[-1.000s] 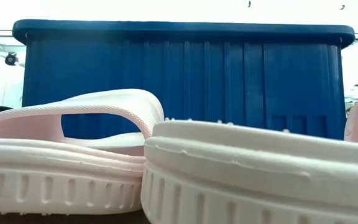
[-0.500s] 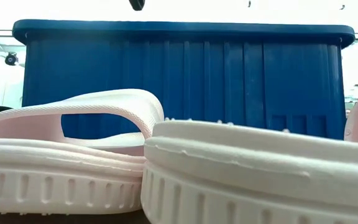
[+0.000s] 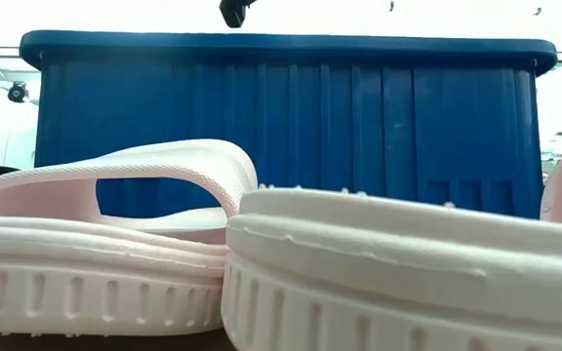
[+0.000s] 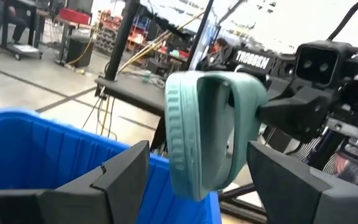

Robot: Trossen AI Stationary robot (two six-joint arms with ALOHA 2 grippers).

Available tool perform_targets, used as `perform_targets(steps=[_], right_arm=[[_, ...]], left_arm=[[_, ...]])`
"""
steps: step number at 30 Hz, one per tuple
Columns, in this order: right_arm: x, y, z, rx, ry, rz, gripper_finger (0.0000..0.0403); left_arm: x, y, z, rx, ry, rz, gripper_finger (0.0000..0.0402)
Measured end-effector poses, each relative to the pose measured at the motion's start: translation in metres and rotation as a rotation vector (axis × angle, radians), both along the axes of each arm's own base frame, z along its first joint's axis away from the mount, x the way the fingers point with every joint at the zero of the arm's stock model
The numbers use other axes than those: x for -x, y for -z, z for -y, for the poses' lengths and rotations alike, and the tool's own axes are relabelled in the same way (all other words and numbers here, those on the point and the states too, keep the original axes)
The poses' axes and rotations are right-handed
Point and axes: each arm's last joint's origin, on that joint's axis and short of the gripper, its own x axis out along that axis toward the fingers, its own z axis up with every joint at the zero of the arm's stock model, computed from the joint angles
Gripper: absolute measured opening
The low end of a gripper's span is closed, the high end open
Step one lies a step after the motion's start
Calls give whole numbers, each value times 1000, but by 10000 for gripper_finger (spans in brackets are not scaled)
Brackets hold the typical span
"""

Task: Pick and place slides into bin
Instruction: Put the bottom green slide into the blue bin

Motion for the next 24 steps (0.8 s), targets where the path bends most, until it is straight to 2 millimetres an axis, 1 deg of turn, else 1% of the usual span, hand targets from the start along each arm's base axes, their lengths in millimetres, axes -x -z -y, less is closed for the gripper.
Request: perform_targets(steps=[10,13,18,24], right_arm=[[-1,-1,-1,-20,-20,13,9],[-2,-3,-1,-12,-24,14,9],[-4,-8,-3,-5,-44,21,9],[-5,-11,-3,2,-58,24,9]], left_arm=[[-10,4,-6,-4,0,22,252],[-12,6,-7,-5,8,16,241],[-12,7,-10,-9,4,16,197],[-10,0,-10,-100,-2,64,120]])
